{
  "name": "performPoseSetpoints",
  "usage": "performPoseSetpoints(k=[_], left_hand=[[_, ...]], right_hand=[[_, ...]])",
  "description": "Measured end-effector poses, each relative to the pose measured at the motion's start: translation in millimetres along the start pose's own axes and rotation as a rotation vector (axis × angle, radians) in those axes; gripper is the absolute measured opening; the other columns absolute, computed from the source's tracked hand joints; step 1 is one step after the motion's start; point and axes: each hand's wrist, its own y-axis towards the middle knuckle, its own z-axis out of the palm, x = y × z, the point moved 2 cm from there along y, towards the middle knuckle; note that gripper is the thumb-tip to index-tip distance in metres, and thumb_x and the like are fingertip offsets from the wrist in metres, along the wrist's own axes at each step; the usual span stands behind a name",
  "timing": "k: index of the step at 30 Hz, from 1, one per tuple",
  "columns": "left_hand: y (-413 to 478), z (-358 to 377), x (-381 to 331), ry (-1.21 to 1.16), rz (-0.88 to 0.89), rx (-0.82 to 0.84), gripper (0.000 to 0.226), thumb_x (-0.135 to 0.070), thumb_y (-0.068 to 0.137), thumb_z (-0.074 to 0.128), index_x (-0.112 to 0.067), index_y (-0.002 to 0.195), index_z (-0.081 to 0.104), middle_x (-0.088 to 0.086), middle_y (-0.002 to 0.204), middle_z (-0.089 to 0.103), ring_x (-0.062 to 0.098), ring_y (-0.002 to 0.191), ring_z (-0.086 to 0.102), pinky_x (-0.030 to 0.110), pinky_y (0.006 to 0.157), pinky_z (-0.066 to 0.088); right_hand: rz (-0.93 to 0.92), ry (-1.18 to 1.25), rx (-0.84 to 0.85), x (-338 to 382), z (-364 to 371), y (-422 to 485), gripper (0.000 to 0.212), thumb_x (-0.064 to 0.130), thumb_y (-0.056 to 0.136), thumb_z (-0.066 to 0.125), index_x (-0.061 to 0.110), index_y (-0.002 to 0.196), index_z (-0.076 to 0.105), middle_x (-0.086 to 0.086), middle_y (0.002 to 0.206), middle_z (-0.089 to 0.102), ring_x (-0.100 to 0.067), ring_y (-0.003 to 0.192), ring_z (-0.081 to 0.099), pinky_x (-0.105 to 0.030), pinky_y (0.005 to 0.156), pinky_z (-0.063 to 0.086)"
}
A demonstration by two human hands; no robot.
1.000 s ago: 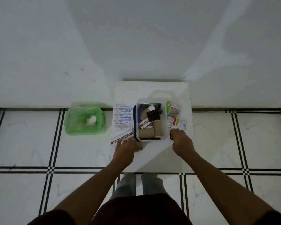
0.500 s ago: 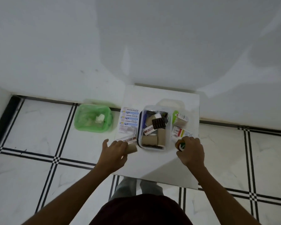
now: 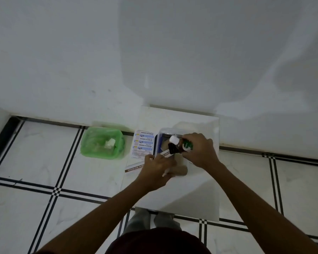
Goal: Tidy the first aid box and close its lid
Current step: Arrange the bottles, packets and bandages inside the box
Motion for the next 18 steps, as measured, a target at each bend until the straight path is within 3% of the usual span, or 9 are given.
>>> performPoseSetpoints(k=[5, 11, 14, 18], left_hand=[[16.3, 11.5, 8.3, 0.047, -0.173, 0.140, 0.039, -0.037, 0.086, 0.056, -0.034, 0.125, 0.053, -0.009, 0.126, 0.060, 0.019, 0.122, 0.040, 0.046, 0.093, 0.020], [18.8, 8.8, 9.7, 0.175, -0.093, 0.208, 0.034, -0.026, 0.090, 0.045, -0.038, 0.121, 0.054, -0.008, 0.121, 0.059, 0.020, 0.119, 0.040, 0.052, 0.094, 0.021], [9.9, 4.2, 8.0, 0.087, -0.091, 0.141, 0.026, -0.029, 0.093, 0.044, -0.033, 0.113, 0.060, -0.007, 0.119, 0.063, 0.019, 0.119, 0.044, 0.056, 0.101, 0.022], [-14.7, 6.6, 17.2, 0.040, -0.038, -0.059, 0.016, -0.034, 0.087, 0.051, -0.032, 0.094, 0.066, -0.015, 0.098, 0.071, 0.011, 0.099, 0.058, 0.039, 0.084, 0.029]], right_hand=[[-0.073, -0.172, 0.233, 11.8, 25.2, 16.1, 0.045, 0.028, 0.076, 0.065, 0.024, 0.120, 0.055, -0.003, 0.123, 0.057, -0.025, 0.119, 0.044, -0.049, 0.098, 0.030], [-0.131, -0.425, 0.350, 10.8, 51.9, 16.6, 0.041, 0.032, 0.086, 0.054, 0.023, 0.125, 0.052, -0.001, 0.127, 0.055, -0.026, 0.121, 0.044, -0.057, 0.103, 0.022], [-0.158, -0.452, 0.353, 12.1, 55.9, 13.0, 0.038, 0.033, 0.089, 0.052, 0.021, 0.125, 0.053, -0.003, 0.127, 0.055, -0.026, 0.121, 0.044, -0.056, 0.104, 0.021], [-0.194, -0.467, 0.387, 5.7, 64.7, 9.7, 0.041, 0.027, 0.092, 0.046, 0.017, 0.132, 0.047, -0.007, 0.131, 0.051, -0.029, 0.124, 0.040, -0.053, 0.101, 0.024]])
